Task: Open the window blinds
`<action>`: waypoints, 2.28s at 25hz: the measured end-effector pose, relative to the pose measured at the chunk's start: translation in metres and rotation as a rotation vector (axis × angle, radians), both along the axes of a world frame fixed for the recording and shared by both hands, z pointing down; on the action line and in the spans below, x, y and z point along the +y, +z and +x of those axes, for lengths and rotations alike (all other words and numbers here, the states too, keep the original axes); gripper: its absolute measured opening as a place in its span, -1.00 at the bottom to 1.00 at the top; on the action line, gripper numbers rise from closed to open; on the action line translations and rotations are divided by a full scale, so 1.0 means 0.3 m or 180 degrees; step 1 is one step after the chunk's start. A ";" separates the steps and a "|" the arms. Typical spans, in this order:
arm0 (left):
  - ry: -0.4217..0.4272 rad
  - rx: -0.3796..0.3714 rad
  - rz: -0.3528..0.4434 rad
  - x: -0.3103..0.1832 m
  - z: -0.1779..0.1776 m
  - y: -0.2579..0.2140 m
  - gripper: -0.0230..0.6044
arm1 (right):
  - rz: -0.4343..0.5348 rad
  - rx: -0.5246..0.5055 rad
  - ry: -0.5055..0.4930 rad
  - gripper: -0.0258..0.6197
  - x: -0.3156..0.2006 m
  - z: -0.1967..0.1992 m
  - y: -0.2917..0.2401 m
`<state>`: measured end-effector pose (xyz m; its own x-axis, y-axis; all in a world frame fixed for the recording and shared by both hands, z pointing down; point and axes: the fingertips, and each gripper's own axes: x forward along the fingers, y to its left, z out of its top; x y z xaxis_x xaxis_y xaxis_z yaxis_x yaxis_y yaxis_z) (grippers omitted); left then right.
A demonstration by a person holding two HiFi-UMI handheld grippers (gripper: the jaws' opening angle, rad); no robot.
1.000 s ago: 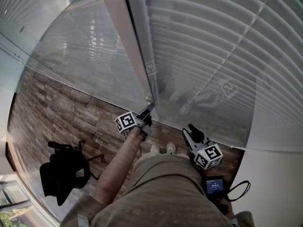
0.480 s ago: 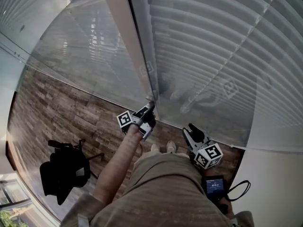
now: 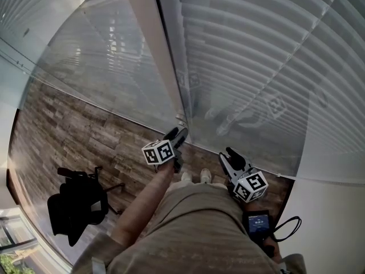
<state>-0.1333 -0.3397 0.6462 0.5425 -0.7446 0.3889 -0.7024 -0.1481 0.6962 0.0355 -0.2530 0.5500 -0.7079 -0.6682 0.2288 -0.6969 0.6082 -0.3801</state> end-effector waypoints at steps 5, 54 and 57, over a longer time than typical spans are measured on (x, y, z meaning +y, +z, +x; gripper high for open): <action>0.0278 -0.1891 0.0775 -0.019 -0.021 -0.029 -0.21 | 0.0003 -0.0014 0.0024 -0.53 -0.002 0.007 -0.011; -0.0060 0.0354 -0.0044 -0.064 -0.002 -0.064 -0.50 | -0.0060 -0.0033 0.0032 -0.53 -0.022 0.024 -0.026; -0.0029 0.0630 -0.0113 -0.066 0.003 -0.069 -0.50 | -0.0062 -0.0038 0.0025 -0.53 -0.022 0.022 -0.026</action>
